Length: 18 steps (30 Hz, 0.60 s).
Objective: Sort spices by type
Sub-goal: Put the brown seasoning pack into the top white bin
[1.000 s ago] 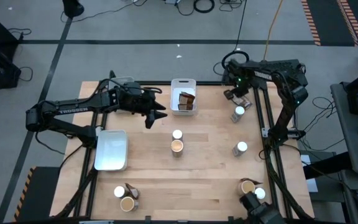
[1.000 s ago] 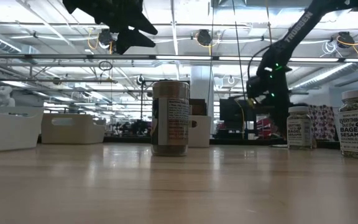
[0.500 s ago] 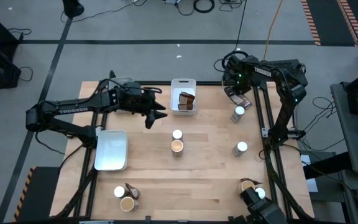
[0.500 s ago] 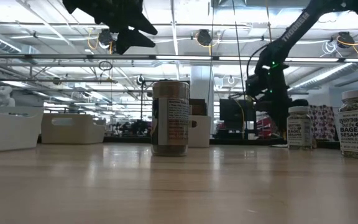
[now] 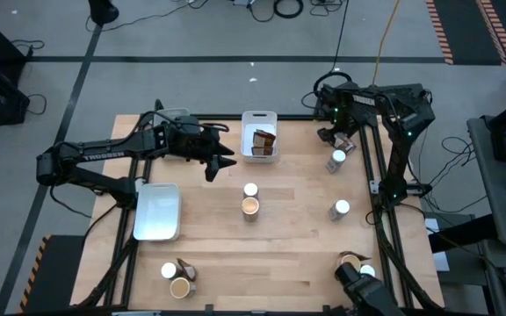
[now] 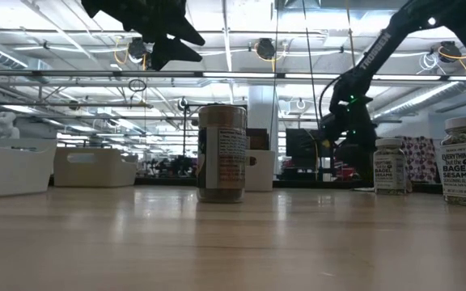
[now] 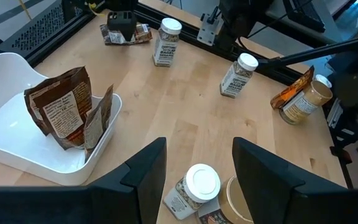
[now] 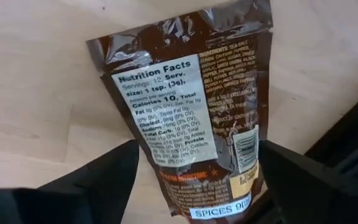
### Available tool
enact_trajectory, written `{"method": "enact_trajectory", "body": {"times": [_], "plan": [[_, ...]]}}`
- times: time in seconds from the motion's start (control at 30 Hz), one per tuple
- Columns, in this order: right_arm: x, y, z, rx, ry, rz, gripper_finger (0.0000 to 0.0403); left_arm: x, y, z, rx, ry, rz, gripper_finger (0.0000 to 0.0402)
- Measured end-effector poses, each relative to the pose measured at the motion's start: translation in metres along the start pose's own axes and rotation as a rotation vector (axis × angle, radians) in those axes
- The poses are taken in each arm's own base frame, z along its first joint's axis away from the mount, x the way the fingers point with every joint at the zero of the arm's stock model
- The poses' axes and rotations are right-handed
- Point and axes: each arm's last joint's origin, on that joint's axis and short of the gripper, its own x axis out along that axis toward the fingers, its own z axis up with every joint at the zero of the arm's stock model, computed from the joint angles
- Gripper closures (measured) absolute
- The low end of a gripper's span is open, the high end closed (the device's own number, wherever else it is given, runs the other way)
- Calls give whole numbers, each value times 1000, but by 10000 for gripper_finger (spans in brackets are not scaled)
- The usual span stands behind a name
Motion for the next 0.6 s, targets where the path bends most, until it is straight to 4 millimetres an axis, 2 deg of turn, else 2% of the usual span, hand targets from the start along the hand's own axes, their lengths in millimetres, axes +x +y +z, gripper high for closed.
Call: {"method": "enact_trajectory", "body": {"times": [0.13,0.3,0.43,0.6], "plan": [[2,2,-1,-6,12,57,98,0,0,0,0,0,0,212],[15,6,-7,-8,37,101,133,0,0,0,5,-1,0,212],[19,13,-11,-35,46,62,176,0,0,0,6,-1,-1,212],[19,15,-10,-49,29,34,250,0,0,0,7,-3,3,212]]}}
